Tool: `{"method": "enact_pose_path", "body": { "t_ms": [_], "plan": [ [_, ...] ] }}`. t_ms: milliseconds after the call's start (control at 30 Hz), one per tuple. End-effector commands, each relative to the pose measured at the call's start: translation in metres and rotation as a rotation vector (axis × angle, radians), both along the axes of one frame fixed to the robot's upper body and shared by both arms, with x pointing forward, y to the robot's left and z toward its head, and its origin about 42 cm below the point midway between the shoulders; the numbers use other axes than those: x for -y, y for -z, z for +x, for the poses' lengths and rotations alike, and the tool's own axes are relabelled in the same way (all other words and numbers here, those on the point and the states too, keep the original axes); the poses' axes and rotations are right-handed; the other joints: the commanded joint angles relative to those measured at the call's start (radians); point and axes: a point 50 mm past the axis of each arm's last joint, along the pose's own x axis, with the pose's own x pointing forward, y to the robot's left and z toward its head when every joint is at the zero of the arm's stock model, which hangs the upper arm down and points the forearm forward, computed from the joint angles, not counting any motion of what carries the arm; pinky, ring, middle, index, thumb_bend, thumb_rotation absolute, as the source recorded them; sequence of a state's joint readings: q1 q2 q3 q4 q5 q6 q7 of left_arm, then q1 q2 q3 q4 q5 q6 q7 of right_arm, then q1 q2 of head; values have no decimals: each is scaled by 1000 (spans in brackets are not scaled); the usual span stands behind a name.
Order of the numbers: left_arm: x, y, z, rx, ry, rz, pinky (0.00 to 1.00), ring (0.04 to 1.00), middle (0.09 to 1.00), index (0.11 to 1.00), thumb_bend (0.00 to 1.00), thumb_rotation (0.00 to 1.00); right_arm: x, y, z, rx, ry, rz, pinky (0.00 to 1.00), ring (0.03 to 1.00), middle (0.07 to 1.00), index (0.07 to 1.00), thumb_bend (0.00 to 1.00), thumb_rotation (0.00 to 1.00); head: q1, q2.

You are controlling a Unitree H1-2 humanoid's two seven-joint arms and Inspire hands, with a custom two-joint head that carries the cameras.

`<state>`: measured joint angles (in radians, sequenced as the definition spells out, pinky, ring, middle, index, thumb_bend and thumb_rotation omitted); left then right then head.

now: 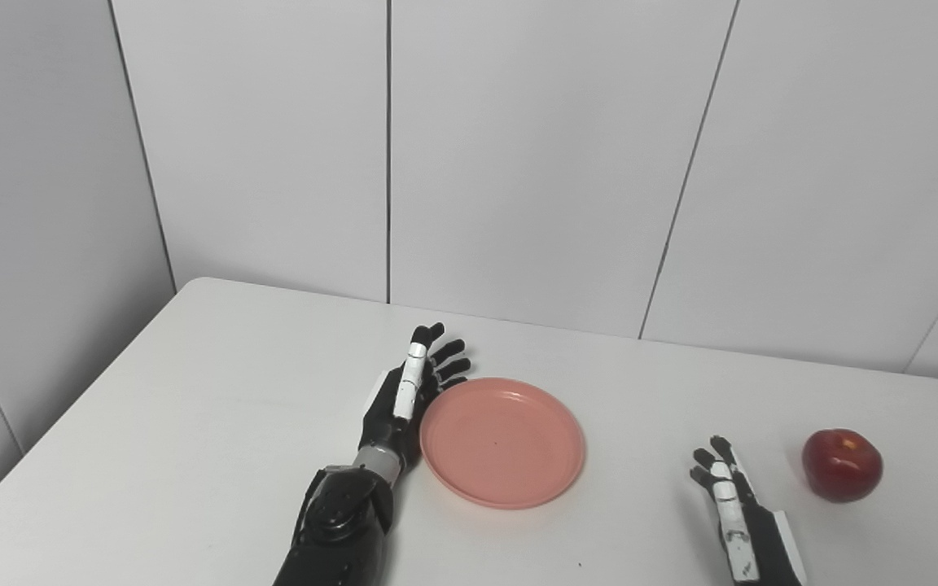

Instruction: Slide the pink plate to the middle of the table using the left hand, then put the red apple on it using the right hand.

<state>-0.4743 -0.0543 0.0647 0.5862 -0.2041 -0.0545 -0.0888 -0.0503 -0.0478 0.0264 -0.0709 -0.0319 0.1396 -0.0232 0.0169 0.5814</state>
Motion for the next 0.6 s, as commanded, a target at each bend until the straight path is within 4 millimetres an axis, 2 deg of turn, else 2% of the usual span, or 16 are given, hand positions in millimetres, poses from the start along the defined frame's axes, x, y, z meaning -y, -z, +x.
{"method": "enact_pose_path", "body": {
  "t_ms": [0,367,567],
  "plan": [
    [6,26,-15,-138,26,5,819,829,875,929,730,954,-14,-6,5,-3,-33,11,1000,904,910,949,719,1000,-6,2],
    [20,27,-17,-163,7,-35,808,833,864,926,726,940,-18,-7,6,2,-41,-21,1000,908,910,953,718,1000,-14,4],
    [23,26,-14,-168,-3,-42,832,839,875,931,722,952,-18,-6,7,-1,-41,-20,1000,902,908,956,762,1000,-16,4]
  ]
}}
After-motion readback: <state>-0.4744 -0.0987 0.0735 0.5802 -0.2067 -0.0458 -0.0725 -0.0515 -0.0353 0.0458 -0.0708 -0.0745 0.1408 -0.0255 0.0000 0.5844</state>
